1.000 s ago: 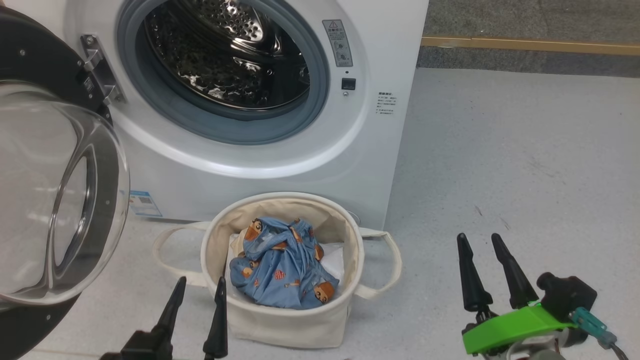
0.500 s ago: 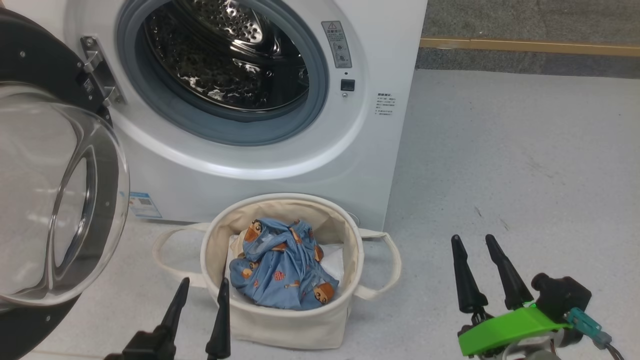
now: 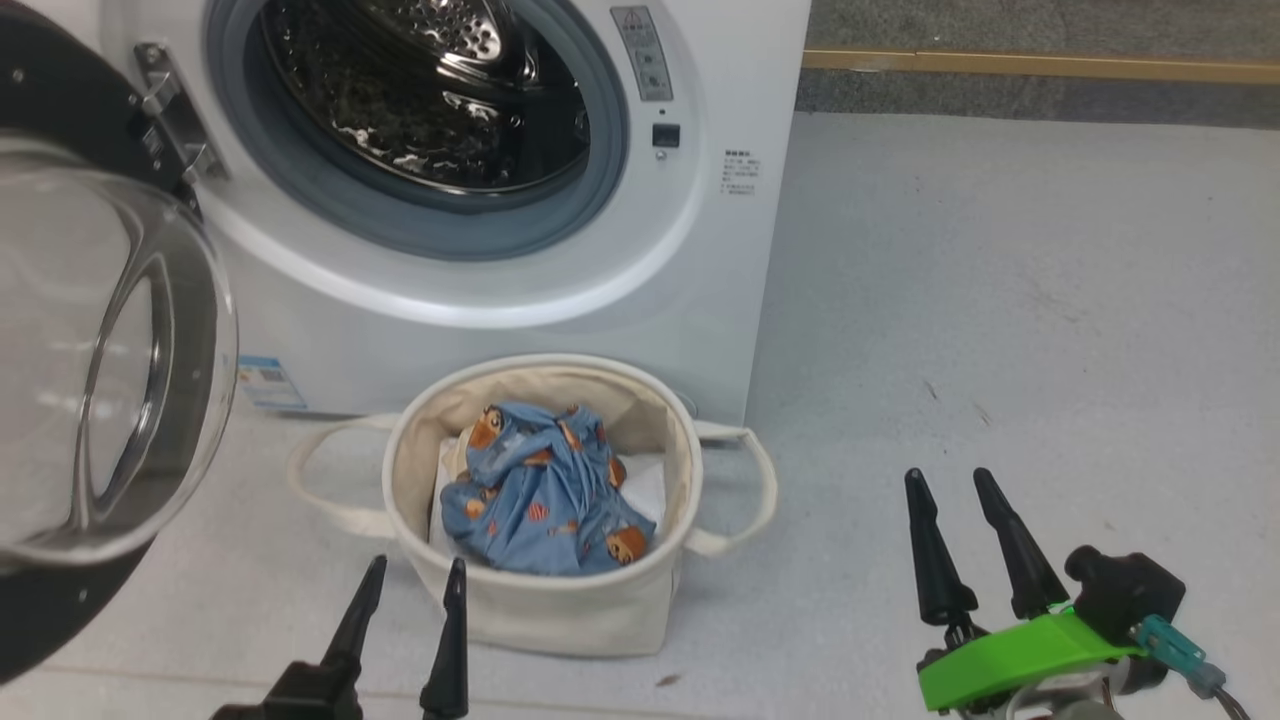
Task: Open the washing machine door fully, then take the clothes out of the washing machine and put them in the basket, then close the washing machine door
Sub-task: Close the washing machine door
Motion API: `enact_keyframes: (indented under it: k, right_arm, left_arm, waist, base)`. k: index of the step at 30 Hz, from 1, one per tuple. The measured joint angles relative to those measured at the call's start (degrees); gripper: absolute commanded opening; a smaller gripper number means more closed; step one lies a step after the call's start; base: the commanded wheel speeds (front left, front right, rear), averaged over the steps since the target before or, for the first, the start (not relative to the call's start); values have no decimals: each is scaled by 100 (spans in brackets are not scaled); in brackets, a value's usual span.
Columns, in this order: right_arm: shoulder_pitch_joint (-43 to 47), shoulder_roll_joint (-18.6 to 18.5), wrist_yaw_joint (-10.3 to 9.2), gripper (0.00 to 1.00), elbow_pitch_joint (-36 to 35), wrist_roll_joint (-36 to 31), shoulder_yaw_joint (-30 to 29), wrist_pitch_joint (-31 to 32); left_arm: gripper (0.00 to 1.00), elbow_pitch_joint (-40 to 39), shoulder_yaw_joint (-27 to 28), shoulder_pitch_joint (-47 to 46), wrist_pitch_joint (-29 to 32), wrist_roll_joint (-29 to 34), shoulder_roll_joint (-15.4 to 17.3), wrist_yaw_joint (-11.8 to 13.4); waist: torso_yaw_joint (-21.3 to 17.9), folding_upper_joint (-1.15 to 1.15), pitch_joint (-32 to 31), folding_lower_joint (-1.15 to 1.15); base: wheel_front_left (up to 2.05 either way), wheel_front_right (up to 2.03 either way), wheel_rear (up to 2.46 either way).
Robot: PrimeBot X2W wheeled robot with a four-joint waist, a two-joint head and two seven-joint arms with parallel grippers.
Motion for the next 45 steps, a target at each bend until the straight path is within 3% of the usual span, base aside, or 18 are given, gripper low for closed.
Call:
enact_keyframes:
  k: [14, 20, 33, 45]
  right_arm:
    - [14, 2, 0, 100, -35, -8, 90, 0]
    - [14, 2, 0, 100, -68, -52, 97, 0]
    - [8, 1, 0, 100, -188, -285, 420, 0]
    - [5, 1, 0, 100, -250, -312, 482, 0]
  left_arm:
    - [100, -113, -23, 3, 0, 59, 2, 197]
    - [100, -176, -124, 2, 0, 49, 2, 252]
    - [100, -522, -366, -8, 0, -146, 2, 326]
    - [100, -554, -533, -26, 0, -204, 2, 389]
  waist:
    - [126, 0, 69, 0]
    - [352, 0, 83, 0]
    - [1318, 0, 188, 0]
    - [2465, 0, 160, 0]
  base:
    - [-62, 62, 0]
    - [0, 0, 0]
    - [0, 0, 0]
    - [0, 0, 0]
